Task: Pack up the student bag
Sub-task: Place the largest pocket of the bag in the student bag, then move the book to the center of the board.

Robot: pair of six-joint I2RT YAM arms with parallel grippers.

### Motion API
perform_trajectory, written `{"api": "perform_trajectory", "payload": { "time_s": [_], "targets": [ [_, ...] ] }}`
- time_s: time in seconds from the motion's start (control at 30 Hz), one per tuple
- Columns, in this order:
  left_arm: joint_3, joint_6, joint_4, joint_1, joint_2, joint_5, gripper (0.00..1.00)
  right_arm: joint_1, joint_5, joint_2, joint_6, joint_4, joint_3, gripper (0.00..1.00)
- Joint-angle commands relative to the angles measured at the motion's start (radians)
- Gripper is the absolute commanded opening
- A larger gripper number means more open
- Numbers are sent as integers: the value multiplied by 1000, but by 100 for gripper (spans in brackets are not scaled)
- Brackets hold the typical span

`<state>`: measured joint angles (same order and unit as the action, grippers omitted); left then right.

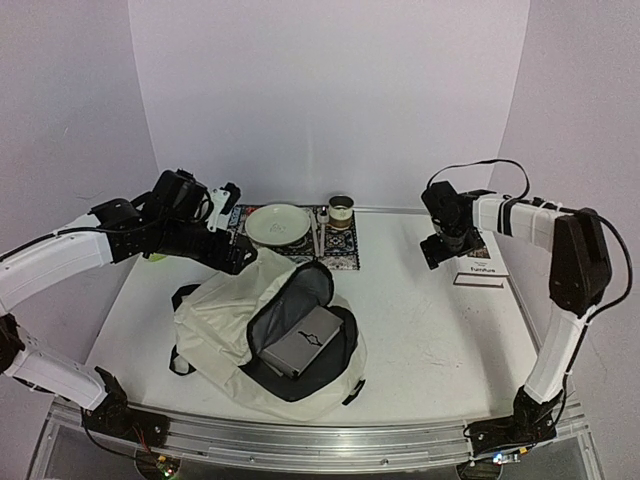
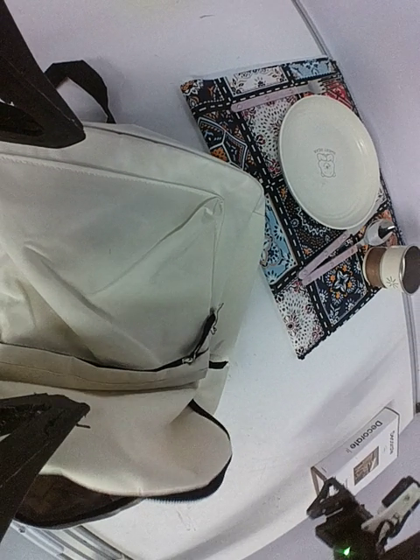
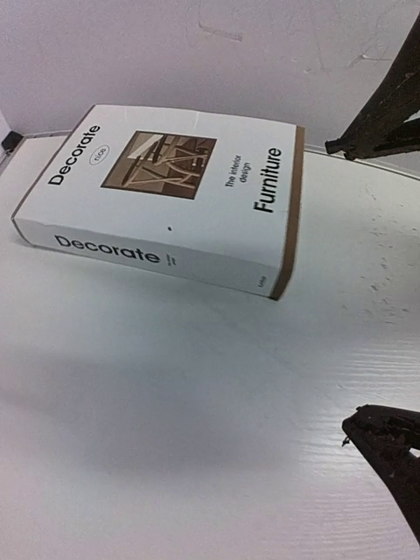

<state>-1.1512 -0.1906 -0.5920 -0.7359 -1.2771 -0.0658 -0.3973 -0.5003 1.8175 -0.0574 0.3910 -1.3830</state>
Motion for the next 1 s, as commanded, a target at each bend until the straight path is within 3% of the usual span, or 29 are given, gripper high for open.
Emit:
{"api": "perform_trajectory", "payload": {
  "time_s": [0.0,0.23,0.43,0.63,0.97],
  "targets": [
    [-85,64,-63,19,56,-18,99,80,10,136,-27,-39,-105,98],
    [8,93,-29,39,117,-182,99,156,60,317,-48,-63,-216,97],
    [90,85,32,44,159,-243,99,167,131,363,-91,-61,-203,97],
    [118,83,49,46,163,-253,99,127,289,305,-140,-61,-62,97],
    [133,84,56,55,147,-252,99,-101,319,76,-205,-16,129,97]
  ]
}}
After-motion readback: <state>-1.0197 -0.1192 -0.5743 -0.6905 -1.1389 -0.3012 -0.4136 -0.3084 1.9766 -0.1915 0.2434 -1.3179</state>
